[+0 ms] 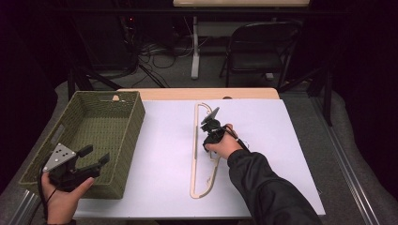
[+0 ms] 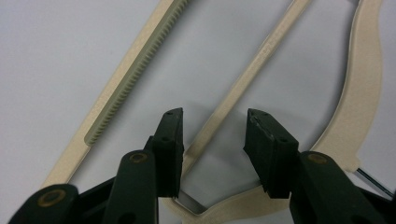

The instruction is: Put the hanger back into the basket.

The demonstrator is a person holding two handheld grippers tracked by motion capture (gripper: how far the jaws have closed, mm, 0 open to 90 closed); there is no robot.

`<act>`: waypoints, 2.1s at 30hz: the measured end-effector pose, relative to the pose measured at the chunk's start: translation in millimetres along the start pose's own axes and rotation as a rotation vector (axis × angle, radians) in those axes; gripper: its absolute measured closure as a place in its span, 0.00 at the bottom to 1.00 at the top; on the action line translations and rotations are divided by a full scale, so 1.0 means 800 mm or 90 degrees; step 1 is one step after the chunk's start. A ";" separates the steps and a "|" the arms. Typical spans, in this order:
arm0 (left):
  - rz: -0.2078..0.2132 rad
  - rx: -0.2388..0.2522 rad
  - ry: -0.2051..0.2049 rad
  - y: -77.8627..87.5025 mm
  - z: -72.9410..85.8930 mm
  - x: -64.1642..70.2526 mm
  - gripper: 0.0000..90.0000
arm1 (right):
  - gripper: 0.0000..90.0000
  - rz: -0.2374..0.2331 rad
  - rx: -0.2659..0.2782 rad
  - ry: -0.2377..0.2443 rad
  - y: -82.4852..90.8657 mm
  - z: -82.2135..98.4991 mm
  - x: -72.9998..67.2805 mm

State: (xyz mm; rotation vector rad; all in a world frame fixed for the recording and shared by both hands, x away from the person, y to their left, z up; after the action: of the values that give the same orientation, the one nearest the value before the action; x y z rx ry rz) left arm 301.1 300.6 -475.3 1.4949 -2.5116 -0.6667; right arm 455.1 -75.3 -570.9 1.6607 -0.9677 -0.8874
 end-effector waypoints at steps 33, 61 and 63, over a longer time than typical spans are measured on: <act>-0.005 0.005 0.006 0.000 0.000 -0.003 0.34 | 0.76 0.015 -0.014 0.011 -0.006 -0.001 -0.005; -0.003 0.009 0.002 0.001 -0.002 0.001 0.34 | 0.95 0.023 -0.051 0.084 0.005 0.015 0.004; -0.003 0.009 0.001 0.001 -0.002 0.001 0.34 | 0.95 0.030 -0.048 0.098 0.006 0.016 0.004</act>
State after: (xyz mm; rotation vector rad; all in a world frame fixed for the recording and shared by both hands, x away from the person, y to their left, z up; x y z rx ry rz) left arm 300.9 299.5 -473.5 1.5057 -2.5170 -0.6491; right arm 444.2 -83.7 -569.4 1.6109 -0.8542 -0.7443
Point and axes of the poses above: each handheld gripper's, and its own axes: y roughly backward along the jaws, z roughly out of its underside, x roughly to its right, the point moved 5 cm from there along -y, roughly forward along the jaws, and after that the axes turned 7 degrees about -y, right-handed, at the moved point
